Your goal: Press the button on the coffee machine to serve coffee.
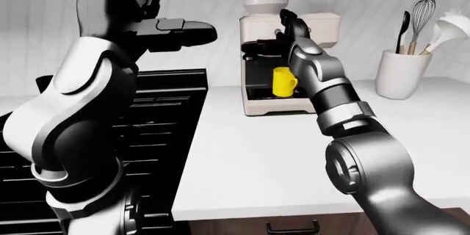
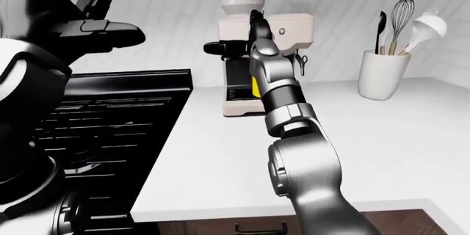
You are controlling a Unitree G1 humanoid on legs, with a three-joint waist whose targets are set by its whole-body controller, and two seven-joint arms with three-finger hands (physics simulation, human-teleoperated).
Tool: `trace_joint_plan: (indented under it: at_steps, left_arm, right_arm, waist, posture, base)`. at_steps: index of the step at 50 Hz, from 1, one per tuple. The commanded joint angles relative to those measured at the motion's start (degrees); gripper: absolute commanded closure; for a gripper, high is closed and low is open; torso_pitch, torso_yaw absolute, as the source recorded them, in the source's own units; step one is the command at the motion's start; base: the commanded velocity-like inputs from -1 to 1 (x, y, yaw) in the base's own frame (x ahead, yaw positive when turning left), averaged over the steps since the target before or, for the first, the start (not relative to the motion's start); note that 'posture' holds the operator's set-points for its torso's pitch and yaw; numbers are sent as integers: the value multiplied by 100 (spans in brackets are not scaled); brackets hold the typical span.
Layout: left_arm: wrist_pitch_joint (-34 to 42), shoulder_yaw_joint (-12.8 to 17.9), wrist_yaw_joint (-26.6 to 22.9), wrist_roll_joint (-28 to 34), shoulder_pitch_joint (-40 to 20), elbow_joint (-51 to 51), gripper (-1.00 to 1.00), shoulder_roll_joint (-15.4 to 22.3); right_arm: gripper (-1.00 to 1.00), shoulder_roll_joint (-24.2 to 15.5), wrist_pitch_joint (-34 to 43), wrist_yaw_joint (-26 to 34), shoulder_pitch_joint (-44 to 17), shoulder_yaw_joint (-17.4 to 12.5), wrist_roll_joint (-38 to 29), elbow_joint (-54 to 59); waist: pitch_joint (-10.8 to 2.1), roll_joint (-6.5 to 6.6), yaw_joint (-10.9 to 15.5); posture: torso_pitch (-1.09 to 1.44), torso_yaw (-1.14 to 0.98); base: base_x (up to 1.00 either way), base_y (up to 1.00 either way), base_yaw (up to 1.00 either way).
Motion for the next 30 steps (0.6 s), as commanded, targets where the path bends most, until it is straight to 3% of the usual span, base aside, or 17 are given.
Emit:
trace_joint_plan:
  at_steps: [1, 30]
  left_arm:
    - [-177, 79, -6, 67, -168, -15, -100, 53]
    - [-242, 73, 51, 56, -156, -39, -100, 50]
  right_arm:
    - [-100, -70, -219, 19, -296, -26, 12, -216]
    - [-100, -90, -1031, -14, -573, -144, 161, 510]
  waist:
    - [-31, 6, 0]
    - [-5, 15, -18]
  posture:
    - [-55, 0]
    - [-55, 0]
  base:
    - [0, 0, 0]
    - [0, 0, 0]
